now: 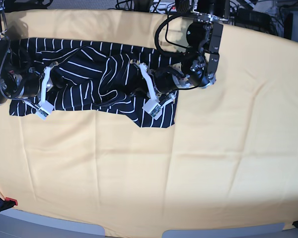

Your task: Fold the T-shirt properly

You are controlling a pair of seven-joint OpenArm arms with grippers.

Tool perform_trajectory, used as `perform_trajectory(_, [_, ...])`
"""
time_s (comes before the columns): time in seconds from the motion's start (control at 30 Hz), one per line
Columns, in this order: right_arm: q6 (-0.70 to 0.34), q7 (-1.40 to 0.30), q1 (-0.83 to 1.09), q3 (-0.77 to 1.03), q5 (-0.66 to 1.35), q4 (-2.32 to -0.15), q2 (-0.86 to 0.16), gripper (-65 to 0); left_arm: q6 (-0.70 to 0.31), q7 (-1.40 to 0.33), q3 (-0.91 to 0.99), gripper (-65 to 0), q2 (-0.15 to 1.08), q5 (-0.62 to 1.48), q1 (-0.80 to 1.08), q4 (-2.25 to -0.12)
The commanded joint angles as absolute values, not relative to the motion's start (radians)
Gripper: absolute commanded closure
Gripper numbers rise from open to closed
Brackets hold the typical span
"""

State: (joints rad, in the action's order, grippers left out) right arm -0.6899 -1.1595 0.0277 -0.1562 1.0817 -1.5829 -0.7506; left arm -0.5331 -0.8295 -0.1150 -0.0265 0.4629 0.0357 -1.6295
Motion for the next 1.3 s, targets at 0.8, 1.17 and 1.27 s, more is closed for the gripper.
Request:
perform_trajectory(0.8, [-0.572,-1.206,-0.036,0.228,0.811,-1.762,-0.777,-18.7,-0.645,-0.810,-0.176,0.0,0.077,0.470,-0.027,-1.648])
perform_trajectory(1.17, [-0.513,-1.191,0.175,0.561,0.838,-1.569,-0.767,-36.3,-0.644,-0.809,-0.175,0.0,0.187,0.484,-0.030,-1.648])
perform_trajectory(1.27, [-0.576,-1.228,0.171,0.691,1.030,-1.468,-0.736,-37.8,-0.644,-0.809,-0.174,0.0,0.203,0.484,-0.031,-1.648])
